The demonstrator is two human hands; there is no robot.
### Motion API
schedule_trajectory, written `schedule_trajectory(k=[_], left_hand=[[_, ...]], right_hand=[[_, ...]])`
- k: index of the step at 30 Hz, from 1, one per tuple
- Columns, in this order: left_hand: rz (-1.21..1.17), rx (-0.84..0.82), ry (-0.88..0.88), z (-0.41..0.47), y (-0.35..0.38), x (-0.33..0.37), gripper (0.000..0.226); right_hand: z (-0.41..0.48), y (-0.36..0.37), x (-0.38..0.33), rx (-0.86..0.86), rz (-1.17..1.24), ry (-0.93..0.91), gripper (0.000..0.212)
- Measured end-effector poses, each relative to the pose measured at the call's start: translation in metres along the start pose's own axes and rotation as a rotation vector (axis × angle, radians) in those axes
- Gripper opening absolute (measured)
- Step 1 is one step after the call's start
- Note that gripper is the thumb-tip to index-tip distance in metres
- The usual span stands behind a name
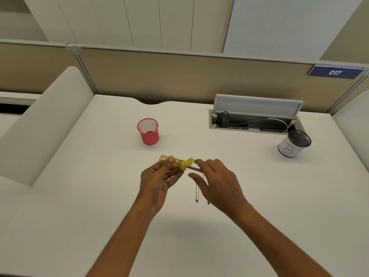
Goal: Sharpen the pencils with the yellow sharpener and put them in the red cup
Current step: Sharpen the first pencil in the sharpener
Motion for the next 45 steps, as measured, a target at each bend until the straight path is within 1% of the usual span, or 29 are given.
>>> schedule_trajectory(k=[1,3,5,6,8,10,12,13,14,15,16,17,19,21,22,24,26,28,29,31,33,34,35,37,38,40,41,43,45], left_hand=[[-0.006,0.002,-0.002,0.000,0.001,0.000,0.026],[0.003,0.001,-0.008,0.000,0.001,0.000,0.029],[0.018,-0.011,-0.012,-0.002,0.002,-0.002,0.031],[0.028,-0.021,-0.009,-0.002,0.001,-0.002,0.030],[0.064,-0.045,0.008,-0.003,-0.001,-0.003,0.028],[0.092,-0.068,0.021,-0.004,-0.004,-0.002,0.025],[0.101,-0.081,0.017,-0.005,-0.006,-0.003,0.022],[0.100,-0.084,0.012,-0.006,-0.006,-0.004,0.022],[0.097,-0.083,0.008,-0.007,-0.006,-0.005,0.022],[0.094,-0.077,0.008,-0.007,-0.006,-0.007,0.022],[0.089,-0.067,0.012,-0.008,-0.006,-0.007,0.021],[0.078,-0.055,0.014,-0.008,-0.005,-0.007,0.021],[0.042,-0.026,0.007,-0.007,-0.004,-0.006,0.021],[0.013,-0.008,0.005,-0.006,-0.003,-0.004,0.025],[0.015,-0.006,0.005,-0.006,-0.002,-0.004,0.027],[0.046,-0.006,0.009,-0.007,0.001,-0.005,0.026],[0.071,-0.018,0.013,-0.010,0.002,-0.008,0.021],[0.081,-0.042,0.015,-0.011,0.001,-0.009,0.016],[0.086,-0.054,0.015,-0.012,0.000,-0.009,0.015],[0.106,-0.074,0.019,-0.012,-0.002,-0.008,0.015],[0.122,-0.078,0.020,-0.012,-0.002,-0.008,0.015],[0.123,-0.074,0.017,-0.012,-0.002,-0.009,0.015],[0.117,-0.070,0.015,-0.012,-0.001,-0.010,0.014],[0.092,-0.058,0.010,-0.012,0.001,-0.010,0.013],[0.076,-0.046,0.005,-0.012,0.002,-0.010,0.013],[0.043,-0.019,-0.005,-0.010,0.002,-0.010,0.016],[0.023,-0.008,-0.011,-0.009,0.002,-0.010,0.019],[-0.003,0.001,-0.020,-0.008,0.003,-0.009,0.027],[0.006,-0.010,-0.024,-0.009,0.003,-0.011,0.029]], right_hand=[[-0.002,0.002,0.001,0.034,-0.128,-0.086,0.031],[-0.003,0.004,0.000,0.074,-0.229,-0.156,0.023],[-0.005,0.005,0.001,0.082,-0.179,-0.106,0.018],[-0.005,0.005,-0.001,0.062,-0.072,-0.035,0.018],[-0.003,0.004,-0.007,-0.008,0.302,0.206,0.021],[0.003,0.000,-0.009,-0.155,0.693,0.531,0.029],[0.008,-0.007,-0.006,-0.365,0.983,0.885,0.030],[0.009,-0.011,-0.004,-0.466,1.099,1.014,0.027],[0.010,-0.014,-0.004,-0.531,1.161,1.072,0.025],[0.010,-0.015,-0.003,-0.542,1.164,1.063,0.025],[0.009,-0.014,-0.004,-0.503,1.100,0.979,0.027],[0.007,-0.012,-0.005,-0.411,0.958,0.819,0.026],[0.001,-0.009,-0.010,-0.136,0.482,0.382,0.022],[-0.008,-0.002,-0.010,-0.012,0.031,0.032,0.027],[-0.010,0.000,-0.008,0.016,-0.112,-0.072,0.026],[-0.012,0.003,-0.004,0.055,-0.259,-0.152,0.022],[-0.014,0.004,-0.003,0.061,-0.249,-0.131,0.026],[-0.016,0.003,-0.006,0.013,-0.017,0.003,0.032],[-0.015,0.003,-0.009,-0.024,0.169,0.133,0.034],[-0.007,-0.003,-0.010,-0.154,0.623,0.508,0.035],[-0.001,-0.009,-0.007,-0.377,1.019,0.918,0.031],[0.000,-0.013,-0.008,-0.466,1.119,1.026,0.028],[0.000,-0.015,-0.007,-0.501,1.136,1.044,0.027],[-0.001,-0.014,-0.007,-0.429,0.994,0.871,0.028],[-0.003,-0.014,-0.009,-0.323,0.856,0.729,0.026],[-0.009,-0.012,-0.008,-0.090,0.512,0.401,0.023],[-0.013,-0.010,-0.007,-0.033,0.307,0.246,0.027],[-0.016,-0.005,-0.002,0.005,-0.052,-0.020,0.025],[-0.020,0.000,0.001,0.033,-0.198,-0.128,0.027]])
Point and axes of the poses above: each hand's wrist, its own z-axis towards the middle knuckle, its own y-axis out of the palm, x = y × z, the point moved 2 cm from there along z, towards the middle knuckle
